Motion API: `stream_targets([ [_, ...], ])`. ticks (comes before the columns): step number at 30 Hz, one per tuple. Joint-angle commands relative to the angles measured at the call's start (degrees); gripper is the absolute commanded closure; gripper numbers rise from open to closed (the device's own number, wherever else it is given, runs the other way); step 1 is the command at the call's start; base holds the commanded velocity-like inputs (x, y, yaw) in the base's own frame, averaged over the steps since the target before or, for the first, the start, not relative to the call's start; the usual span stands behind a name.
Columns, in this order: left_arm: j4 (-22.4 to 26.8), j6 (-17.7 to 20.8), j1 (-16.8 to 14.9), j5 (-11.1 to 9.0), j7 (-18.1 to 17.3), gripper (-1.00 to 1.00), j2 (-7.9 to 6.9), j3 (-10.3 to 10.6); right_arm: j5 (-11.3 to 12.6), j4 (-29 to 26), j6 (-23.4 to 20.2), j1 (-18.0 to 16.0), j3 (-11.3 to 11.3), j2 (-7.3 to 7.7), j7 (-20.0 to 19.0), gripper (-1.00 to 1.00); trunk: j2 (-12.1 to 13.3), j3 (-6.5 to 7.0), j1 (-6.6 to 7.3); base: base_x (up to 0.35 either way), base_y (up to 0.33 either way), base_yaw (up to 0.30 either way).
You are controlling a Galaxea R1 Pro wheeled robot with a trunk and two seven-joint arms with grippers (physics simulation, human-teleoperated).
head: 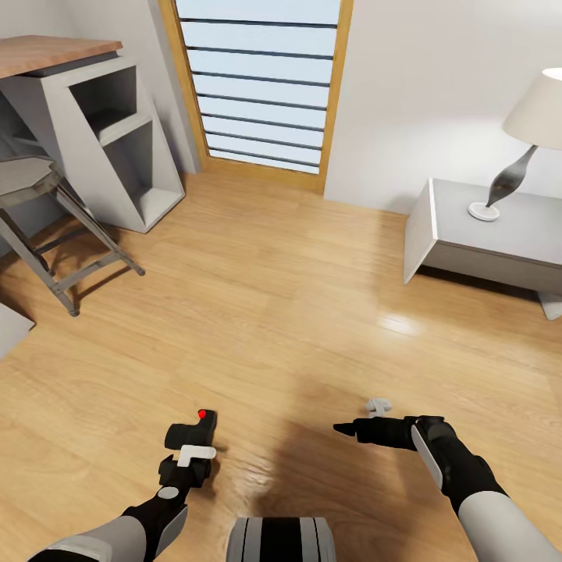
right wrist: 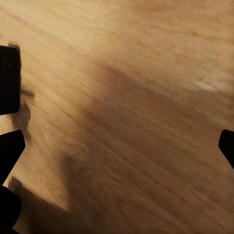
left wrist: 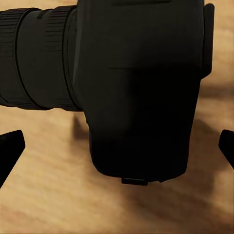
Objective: Attach the digital camera to the camera tripod in the bedroom.
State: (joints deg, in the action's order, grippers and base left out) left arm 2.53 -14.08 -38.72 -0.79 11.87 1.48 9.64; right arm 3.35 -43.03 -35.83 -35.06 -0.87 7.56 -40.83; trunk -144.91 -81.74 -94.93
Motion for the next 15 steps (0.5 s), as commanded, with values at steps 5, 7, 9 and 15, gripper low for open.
stream_targets([
  [5,-0.1,0.0,0.0,-0.1,0.3,-1.0,0.01,0.4,0.3,0.0,-0.5,0.0,-0.1,0.0,0.0,-1.0,0.0,-0.04,0.01,0.0,0.0,0.0],
  [7,-0.1,0.1,0.0,-0.1,0.3,-1.0,0.01,0.4,0.3,0.0,-0.5,0.0,-0.1,0.0,0.0,-1.0,0.0,-0.04,0.01,0.0,0.0,0.0],
  [9,-0.1,0.2,0.0,-0.2,0.3,-1.0,0.01,0.4,0.3,0.0,-0.5,0.0,0.0,0.0,0.0,-1.0,0.0,-0.04,0.01,0.0,0.0,0.0],
  [15,0.0,1.4,0.0,-0.1,0.3,-1.0,0.01,0.3,0.3,0.0,-0.5,0.0,0.0,0.0,0.0,-1.0,0.0,-0.04,0.01,0.0,0.0,0.0],
])
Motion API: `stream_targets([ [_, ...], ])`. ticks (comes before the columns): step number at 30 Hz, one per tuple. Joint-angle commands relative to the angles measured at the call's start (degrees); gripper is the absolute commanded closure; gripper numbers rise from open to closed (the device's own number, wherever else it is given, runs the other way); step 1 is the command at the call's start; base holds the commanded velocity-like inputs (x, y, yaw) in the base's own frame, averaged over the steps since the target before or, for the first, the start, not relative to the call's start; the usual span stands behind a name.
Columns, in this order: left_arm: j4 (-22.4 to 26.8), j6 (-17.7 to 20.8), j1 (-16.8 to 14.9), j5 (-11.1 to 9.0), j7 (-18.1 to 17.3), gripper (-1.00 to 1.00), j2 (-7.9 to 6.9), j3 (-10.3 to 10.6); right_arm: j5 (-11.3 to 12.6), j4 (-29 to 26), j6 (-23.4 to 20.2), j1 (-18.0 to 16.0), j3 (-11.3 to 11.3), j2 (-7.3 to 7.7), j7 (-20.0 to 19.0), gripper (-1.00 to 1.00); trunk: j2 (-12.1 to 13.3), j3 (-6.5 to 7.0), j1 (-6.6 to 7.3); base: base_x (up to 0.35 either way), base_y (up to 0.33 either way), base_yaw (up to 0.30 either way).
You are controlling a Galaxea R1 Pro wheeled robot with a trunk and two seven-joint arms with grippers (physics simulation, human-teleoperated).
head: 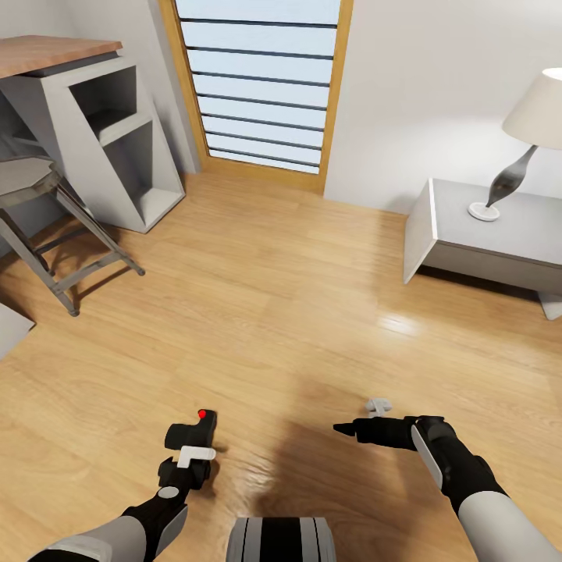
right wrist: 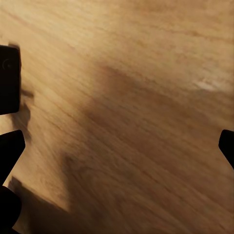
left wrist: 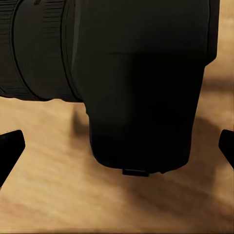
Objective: Attach the digital camera to the camera tripod in the bedroom.
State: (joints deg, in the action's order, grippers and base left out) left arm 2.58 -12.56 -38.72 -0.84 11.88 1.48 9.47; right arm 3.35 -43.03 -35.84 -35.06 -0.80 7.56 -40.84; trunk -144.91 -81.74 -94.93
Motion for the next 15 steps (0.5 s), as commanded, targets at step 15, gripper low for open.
stream_targets([
  [15,0.1,1.3,0.0,0.3,0.3,-1.0,0.01,0.4,0.3,0.0,-0.5,0.0,-0.2,0.0,0.0,-1.0,0.0,-0.04,0.01,0.016,0.0,0.0],
])
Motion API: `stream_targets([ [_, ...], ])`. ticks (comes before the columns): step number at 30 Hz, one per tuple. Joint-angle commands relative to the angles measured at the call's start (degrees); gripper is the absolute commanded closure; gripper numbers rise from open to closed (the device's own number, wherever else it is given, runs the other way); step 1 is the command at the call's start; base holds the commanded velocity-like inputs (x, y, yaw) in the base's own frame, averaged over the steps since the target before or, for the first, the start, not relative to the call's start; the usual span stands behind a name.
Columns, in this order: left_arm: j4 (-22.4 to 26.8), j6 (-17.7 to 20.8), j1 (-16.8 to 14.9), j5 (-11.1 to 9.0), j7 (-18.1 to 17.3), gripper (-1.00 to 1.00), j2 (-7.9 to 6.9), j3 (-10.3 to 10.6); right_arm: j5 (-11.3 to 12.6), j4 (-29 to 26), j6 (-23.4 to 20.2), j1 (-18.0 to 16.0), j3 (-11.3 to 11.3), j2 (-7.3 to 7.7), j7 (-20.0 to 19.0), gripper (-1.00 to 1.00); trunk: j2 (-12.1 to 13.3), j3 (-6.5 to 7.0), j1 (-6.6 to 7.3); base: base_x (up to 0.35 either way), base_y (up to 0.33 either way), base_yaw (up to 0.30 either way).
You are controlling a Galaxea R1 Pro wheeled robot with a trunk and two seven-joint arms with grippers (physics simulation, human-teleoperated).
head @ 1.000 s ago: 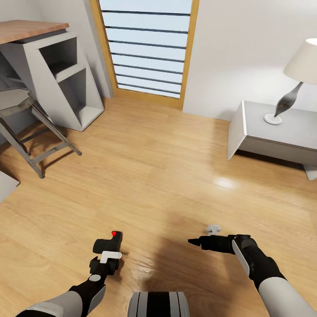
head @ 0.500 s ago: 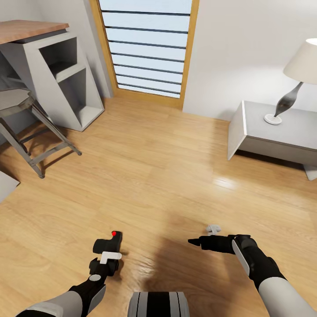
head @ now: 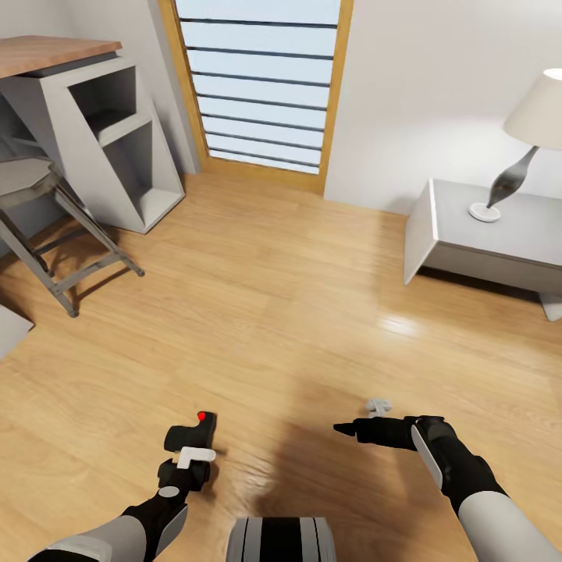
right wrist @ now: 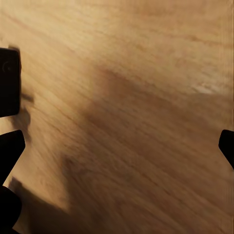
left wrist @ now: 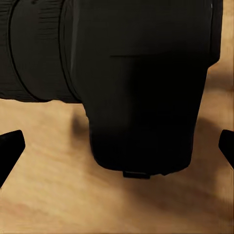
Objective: Attach the digital camera to the camera tripod in the bedroom.
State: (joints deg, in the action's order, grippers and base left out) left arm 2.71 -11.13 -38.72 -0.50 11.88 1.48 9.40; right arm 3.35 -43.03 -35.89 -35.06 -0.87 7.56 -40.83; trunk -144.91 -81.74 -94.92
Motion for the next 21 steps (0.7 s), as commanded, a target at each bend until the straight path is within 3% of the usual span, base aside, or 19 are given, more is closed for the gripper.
stream_targets([
  [1,-0.1,-0.1,0.0,-0.1,0.3,-1.0,0.01,0.4,0.3,0.0,-0.5,0.0,-0.1,0.0,0.0,-1.0,0.0,-0.04,-0.01,0.176,0.0,0.0],
  [8,0.0,0.0,0.0,-0.1,0.8,-1.0,0.01,0.4,0.3,0.0,-0.4,0.0,-0.1,0.0,0.0,-1.0,0.0,-0.04,-0.01,0.141,0.0,0.0],
  [21,-0.1,0.0,0.0,-0.2,0.4,-1.0,0.09,0.4,0.3,0.0,-0.4,0.0,-0.1,0.0,0.0,-1.0,0.0,-0.04,-0.01,0.016,0.0,0.0],
])
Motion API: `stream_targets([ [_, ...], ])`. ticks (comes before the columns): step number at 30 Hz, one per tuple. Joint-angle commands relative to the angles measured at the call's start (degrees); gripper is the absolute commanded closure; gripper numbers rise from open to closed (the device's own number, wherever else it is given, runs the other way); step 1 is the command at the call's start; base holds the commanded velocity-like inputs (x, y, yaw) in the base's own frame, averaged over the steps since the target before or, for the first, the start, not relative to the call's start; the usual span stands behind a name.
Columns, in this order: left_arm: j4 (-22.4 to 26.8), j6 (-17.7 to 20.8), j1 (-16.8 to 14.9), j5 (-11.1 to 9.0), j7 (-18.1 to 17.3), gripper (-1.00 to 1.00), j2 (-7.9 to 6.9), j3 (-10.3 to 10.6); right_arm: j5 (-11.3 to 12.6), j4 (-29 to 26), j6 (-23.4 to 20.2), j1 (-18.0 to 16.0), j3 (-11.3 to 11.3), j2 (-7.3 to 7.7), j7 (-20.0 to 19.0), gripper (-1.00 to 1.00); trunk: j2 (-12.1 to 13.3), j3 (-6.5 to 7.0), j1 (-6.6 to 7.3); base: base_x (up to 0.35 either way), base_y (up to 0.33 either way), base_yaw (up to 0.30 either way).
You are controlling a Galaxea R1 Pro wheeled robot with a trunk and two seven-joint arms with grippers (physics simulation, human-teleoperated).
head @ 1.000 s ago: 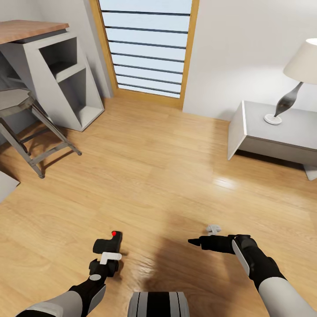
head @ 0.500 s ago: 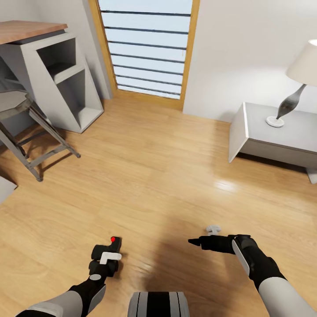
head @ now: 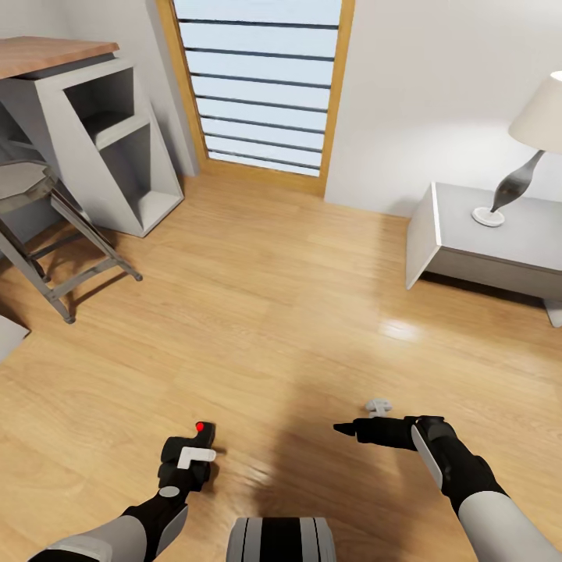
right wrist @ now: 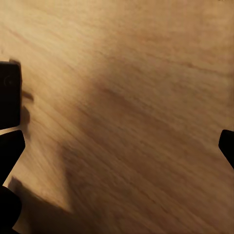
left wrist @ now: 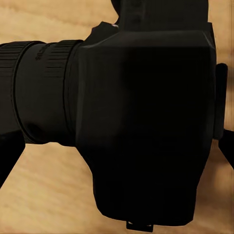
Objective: Attach the digital camera to the camera tripod in the bedroom.
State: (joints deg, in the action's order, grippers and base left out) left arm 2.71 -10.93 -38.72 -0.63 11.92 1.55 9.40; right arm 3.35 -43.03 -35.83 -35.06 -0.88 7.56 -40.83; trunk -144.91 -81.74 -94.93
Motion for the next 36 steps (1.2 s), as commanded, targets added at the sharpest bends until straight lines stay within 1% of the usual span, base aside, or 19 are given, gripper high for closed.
stream_targets([
  [1,-0.1,-0.2,0.0,-0.1,0.3,-1.0,0.02,0.4,0.3,0.0,-0.5,0.0,-0.1,0.0,0.0,-1.0,0.0,-0.04,0.01,0.0,0.0,0.0],
  [8,-0.1,-0.1,0.0,-0.1,0.3,-1.0,0.03,0.4,0.3,0.0,-0.5,0.0,-0.1,0.0,0.0,-1.0,0.0,-0.04,0.01,0.0,0.0,0.0],
  [9,-0.1,-0.1,0.0,-0.1,0.3,1.0,0.03,0.4,0.3,0.0,-0.5,0.0,-0.1,0.0,0.0,-1.0,0.0,-0.04,0.01,0.0,0.0,0.0],
  [28,0.1,-0.3,0.0,0.1,0.2,1.0,0.0,0.4,0.4,0.0,-0.5,0.0,-0.1,0.0,-0.1,-1.0,0.0,-0.04,0.01,0.0,0.0,0.0],
  [31,0.6,-0.6,0.0,0.1,0.3,1.0,-0.04,0.4,0.4,0.0,-0.5,0.0,-0.1,0.0,-0.2,-1.0,0.0,-0.04,0.01,0.0,0.0,0.0],
  [33,2.3,-0.5,0.0,-0.1,0.6,1.0,-0.06,0.1,0.4,0.0,-0.6,0.0,-0.2,0.05,-0.3,-1.0,0.0,-0.04,0.01,0.0,0.0,0.0],
  [34,30.8,26.7,0.0,-1.0,1.0,1.0,5.15,0.2,0.5,0.0,-0.6,0.0,-0.3,0.53,-0.7,-1.0,0.0,-0.04,0.01,0.0,0.0,0.0],
  [35,33.9,30.0,0.0,-1.9,1.0,1.0,5.56,0.2,0.5,0.0,-0.6,0.0,-0.4,0.65,-0.7,-1.0,0.0,-0.04,0.01,0.0,0.0,0.0],
  [36,35.2,31.4,0.0,-2.6,1.0,1.0,5.77,0.2,0.6,0.0,-0.6,0.0,-0.4,0.72,-0.7,-1.0,0.0,-0.04,0.01,0.0,0.0,0.0],
])
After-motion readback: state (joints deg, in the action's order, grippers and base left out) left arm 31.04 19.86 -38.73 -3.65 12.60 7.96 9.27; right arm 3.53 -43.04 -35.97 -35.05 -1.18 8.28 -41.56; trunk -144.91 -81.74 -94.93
